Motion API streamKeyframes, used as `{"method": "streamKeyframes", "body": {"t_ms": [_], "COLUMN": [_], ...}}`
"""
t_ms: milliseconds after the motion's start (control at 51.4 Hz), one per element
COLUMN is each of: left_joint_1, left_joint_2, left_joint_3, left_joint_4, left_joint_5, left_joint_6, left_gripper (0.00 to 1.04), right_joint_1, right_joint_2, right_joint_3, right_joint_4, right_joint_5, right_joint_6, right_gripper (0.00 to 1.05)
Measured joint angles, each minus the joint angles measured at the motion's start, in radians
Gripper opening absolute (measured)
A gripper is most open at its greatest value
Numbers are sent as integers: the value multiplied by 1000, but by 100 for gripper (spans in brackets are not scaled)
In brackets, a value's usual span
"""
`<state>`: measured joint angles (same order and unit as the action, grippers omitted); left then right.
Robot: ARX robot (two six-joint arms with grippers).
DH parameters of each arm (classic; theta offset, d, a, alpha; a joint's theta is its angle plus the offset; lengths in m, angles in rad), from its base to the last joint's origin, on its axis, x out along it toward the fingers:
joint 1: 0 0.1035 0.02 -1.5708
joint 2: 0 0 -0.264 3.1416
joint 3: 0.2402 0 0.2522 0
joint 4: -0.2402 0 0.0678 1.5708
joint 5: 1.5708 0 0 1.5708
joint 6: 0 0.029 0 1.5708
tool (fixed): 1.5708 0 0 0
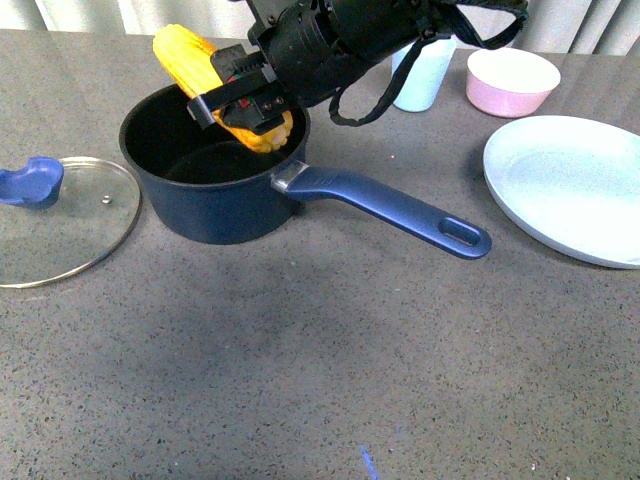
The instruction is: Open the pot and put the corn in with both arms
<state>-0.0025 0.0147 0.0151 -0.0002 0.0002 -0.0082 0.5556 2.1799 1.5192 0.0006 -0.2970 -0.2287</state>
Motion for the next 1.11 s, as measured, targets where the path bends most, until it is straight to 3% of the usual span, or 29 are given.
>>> {"method": "streamKeyframes", "body": {"t_ms": [97, 234, 389, 486, 739, 1070, 1109], "left_joint_1": [0, 0, 0, 0, 0, 0, 0], "left_joint_2": [0, 0, 0, 0, 0, 0, 0], "left_joint_3": [0, 0, 0, 0, 0, 0, 0], "left_joint_4": [0, 0, 0, 0, 0, 0, 0], "left_joint_5": [0, 0, 0, 0, 0, 0, 0], "left_joint_6": [0, 0, 0, 0, 0, 0, 0], "left_gripper": [96, 96, 96, 96, 96, 96, 96], "right_joint_1": [1, 0, -4, -25, -145, -407, -430], "right_joint_2": [12, 12, 5, -34, -302, -732, -773], "right_joint_3": [0, -8, -42, -106, -367, -750, -790], "right_joint_4": [-1, 8, 32, 82, 262, 388, 413], "right_joint_5": [9, 11, 8, -14, -68, -152, -128], "right_joint_6": [-4, -5, -3, 20, 58, 123, 134], "right_gripper": [24, 54, 77, 97, 96, 96, 95]}}
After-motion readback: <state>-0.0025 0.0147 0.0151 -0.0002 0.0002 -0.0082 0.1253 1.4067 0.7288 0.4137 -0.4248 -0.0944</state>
